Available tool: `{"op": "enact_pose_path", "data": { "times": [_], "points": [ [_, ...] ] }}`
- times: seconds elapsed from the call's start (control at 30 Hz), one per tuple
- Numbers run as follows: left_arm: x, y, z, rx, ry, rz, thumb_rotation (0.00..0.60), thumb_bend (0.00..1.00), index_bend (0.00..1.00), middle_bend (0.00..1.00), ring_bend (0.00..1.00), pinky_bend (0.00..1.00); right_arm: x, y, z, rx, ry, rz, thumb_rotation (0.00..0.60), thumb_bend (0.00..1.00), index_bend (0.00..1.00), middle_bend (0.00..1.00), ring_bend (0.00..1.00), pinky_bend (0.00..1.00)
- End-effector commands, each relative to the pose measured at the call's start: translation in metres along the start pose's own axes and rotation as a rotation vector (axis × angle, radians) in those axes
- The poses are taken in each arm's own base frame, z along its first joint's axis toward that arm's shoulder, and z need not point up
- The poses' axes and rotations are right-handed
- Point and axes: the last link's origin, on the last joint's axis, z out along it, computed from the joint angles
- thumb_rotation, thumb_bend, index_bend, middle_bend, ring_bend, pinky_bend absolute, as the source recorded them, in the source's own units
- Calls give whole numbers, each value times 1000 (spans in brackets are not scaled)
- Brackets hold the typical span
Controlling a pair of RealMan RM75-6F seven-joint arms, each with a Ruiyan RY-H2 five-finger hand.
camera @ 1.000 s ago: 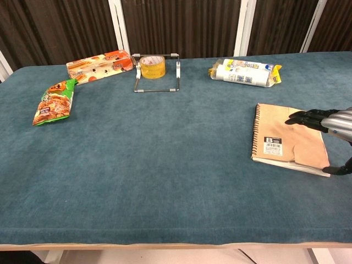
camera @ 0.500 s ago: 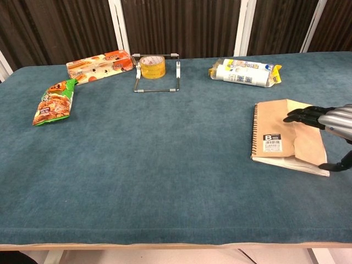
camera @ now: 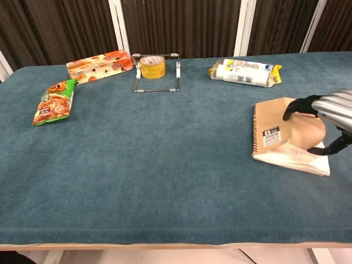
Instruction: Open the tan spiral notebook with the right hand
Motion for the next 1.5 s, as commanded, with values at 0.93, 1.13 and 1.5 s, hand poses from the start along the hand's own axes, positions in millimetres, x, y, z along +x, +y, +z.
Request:
{"op": "enact_pose_path", "data": {
  "times": [0.93,1.13,1.5],
  "points": [
    [4,-3,-1,1,14,-19,600,357,278,418,293,384,42,-76,114,107,119,-81,600,175,342,240,218,396],
    [4,-2,-2,-7,9,-23,600,357,278,418,293,383,32,-87,142,79,106,-97,600,175,249,230,187,396],
    [5,-3,-2,-13,7,-28,600,359,278,419,293,384,10,-90,164,18,60,-107,600,175,0,0,0,105]
  ]
}}
